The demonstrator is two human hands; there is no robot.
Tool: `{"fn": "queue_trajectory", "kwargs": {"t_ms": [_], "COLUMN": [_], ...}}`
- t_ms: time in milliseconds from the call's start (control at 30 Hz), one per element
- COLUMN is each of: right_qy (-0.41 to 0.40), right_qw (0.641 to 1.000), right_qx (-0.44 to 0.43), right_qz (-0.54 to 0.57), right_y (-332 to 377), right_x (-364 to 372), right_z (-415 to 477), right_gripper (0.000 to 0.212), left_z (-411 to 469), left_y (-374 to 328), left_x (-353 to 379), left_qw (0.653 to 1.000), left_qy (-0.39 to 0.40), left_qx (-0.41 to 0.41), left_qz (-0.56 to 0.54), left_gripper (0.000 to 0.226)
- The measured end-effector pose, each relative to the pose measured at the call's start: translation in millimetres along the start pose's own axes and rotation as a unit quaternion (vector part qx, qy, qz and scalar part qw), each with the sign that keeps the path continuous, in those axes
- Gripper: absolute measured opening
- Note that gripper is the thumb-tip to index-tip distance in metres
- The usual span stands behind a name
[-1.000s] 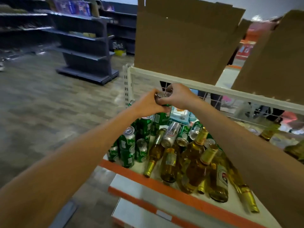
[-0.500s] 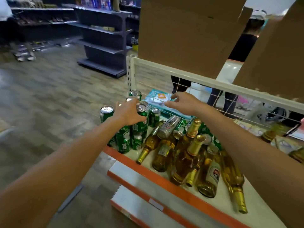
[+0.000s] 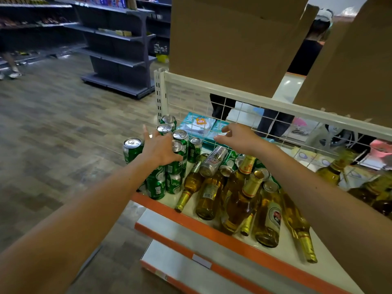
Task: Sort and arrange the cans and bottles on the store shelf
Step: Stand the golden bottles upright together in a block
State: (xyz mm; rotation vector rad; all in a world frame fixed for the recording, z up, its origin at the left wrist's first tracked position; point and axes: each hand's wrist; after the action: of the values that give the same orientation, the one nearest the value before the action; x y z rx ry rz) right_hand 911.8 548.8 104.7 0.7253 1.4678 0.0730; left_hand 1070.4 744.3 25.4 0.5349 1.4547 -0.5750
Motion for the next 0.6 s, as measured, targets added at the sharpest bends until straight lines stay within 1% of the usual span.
{"fn": "queue_trajectory", "kwargs": {"t_ms": [200,367,500,600], "right_qy": [-0.003,-0.018,-0.081,-0.125], "right_qw": [1.000,0.999,0.993,0.985], "right_qx": [0.026,0.044,0.083,0.117], "right_qz": [-0.003,-0.003,-0.009,0.002], "right_y": [-7,-11,-18,-24], "right_x": [4,-2,-14,-25], "right_z": [4,6,7,6], "right_gripper": [0.063,0.063,0.060,0.059], "left_z": [3,6,8,15], "left_y": [6,11,8,5], "left_x": [0,-4,-11,-22], "left_qw": [1.000,1.000,0.996,0.994], "left_qy": [0.000,0.012,0.011,-0.001], "left_qx": [0.008,0.023,0.061,0.094], "left_qz": [-0.010,0.016,0.059,0.054], "left_gripper": [0.087,0.088,0.090,0.088]}}
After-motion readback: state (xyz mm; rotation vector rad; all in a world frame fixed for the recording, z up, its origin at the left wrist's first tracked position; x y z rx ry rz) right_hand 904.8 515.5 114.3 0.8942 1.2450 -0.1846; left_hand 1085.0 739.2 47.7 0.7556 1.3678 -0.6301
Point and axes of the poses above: each hand's wrist, its own z-axis towards the middle knuckle, its own x-axis out of the palm, y = z × x, and after that the axes turned 2 degrees about z, right-handed
